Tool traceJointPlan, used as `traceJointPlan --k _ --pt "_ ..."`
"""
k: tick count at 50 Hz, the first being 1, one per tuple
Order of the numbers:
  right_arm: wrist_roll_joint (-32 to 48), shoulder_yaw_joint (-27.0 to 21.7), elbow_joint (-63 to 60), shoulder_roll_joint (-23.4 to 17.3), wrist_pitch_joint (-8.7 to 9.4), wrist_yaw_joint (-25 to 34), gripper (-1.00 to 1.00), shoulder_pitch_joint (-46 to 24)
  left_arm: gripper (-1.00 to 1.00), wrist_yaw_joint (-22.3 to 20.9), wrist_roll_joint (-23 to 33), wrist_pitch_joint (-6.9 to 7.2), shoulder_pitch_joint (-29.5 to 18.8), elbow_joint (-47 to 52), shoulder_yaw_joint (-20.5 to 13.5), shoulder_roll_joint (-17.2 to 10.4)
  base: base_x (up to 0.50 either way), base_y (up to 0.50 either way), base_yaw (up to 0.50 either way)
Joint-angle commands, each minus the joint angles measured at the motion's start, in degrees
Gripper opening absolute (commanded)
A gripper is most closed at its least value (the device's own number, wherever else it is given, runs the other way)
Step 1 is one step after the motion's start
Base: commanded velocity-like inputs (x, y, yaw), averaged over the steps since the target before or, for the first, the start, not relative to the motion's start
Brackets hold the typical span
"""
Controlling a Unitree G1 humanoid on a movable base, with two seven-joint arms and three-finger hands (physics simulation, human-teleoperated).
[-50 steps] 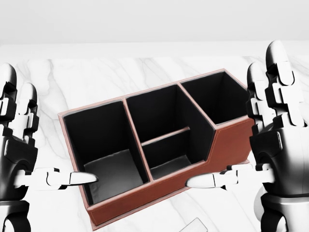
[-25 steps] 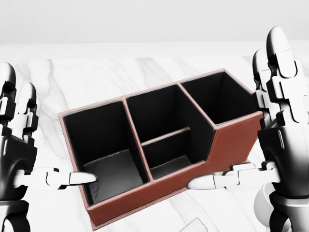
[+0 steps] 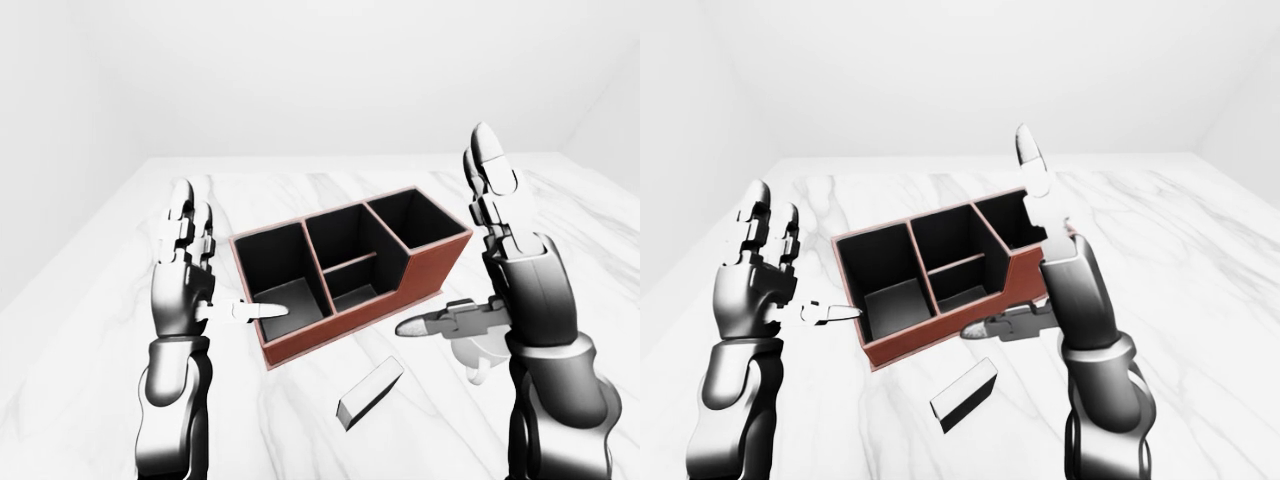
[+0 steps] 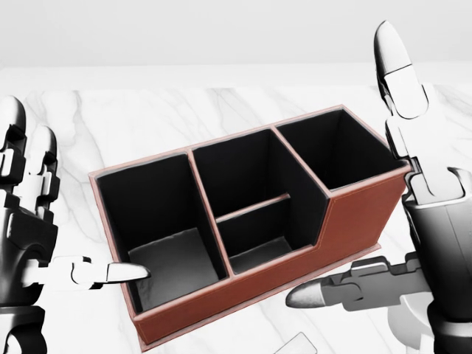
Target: Pick up the book and place it in the front compartment of the caddy.
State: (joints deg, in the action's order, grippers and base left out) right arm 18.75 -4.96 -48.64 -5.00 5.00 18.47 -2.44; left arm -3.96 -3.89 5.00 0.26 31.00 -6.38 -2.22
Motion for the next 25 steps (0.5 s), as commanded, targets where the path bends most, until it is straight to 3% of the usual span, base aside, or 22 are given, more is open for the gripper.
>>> traceJointPlan --k 1,25 --pt "4.9 1.4 -1.0 0.7 0.00 2.5 1.00 0.4 1.00 0.0 0.1 0.00 0.2 0.2 0.2 0.1 0.00 0.00 0.00" --pt "11.5 4.9 -0.5 1.6 0.00 4.6 1.00 1.2 1.00 0.0 0.1 0.00 0.2 -0.4 0.2 0.1 0.00 0.00 0.00"
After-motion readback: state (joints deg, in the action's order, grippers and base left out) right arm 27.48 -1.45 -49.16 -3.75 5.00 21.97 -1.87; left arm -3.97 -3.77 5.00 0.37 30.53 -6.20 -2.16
